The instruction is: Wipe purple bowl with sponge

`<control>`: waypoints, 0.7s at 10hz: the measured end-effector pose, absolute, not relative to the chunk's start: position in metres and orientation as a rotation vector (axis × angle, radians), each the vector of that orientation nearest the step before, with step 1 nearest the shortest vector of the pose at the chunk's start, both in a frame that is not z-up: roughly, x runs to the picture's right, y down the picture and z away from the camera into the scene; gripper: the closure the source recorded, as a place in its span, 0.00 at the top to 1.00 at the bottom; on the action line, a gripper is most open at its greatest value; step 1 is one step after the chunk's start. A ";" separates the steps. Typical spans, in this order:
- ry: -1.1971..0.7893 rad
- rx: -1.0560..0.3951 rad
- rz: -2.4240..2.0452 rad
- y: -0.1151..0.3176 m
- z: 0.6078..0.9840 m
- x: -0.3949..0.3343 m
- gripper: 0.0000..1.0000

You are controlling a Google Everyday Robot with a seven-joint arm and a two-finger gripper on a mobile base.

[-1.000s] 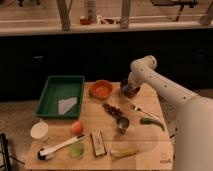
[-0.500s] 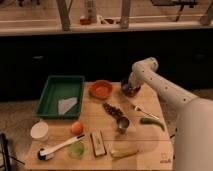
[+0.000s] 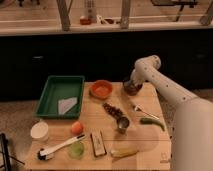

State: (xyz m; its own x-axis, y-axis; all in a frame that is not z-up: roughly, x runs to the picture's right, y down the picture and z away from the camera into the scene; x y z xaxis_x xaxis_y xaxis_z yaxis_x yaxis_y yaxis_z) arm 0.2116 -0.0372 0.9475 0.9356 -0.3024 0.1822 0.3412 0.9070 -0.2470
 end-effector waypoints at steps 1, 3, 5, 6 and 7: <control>-0.148 -0.282 -0.331 -0.039 0.948 0.210 0.00; -0.163 -0.296 -0.328 -0.037 0.950 0.206 0.00; -0.166 -0.306 -0.319 -0.035 0.952 0.211 0.00; -0.168 -0.308 -0.317 -0.035 0.952 0.211 0.00; -0.167 -0.314 -0.316 -0.035 0.951 0.212 0.00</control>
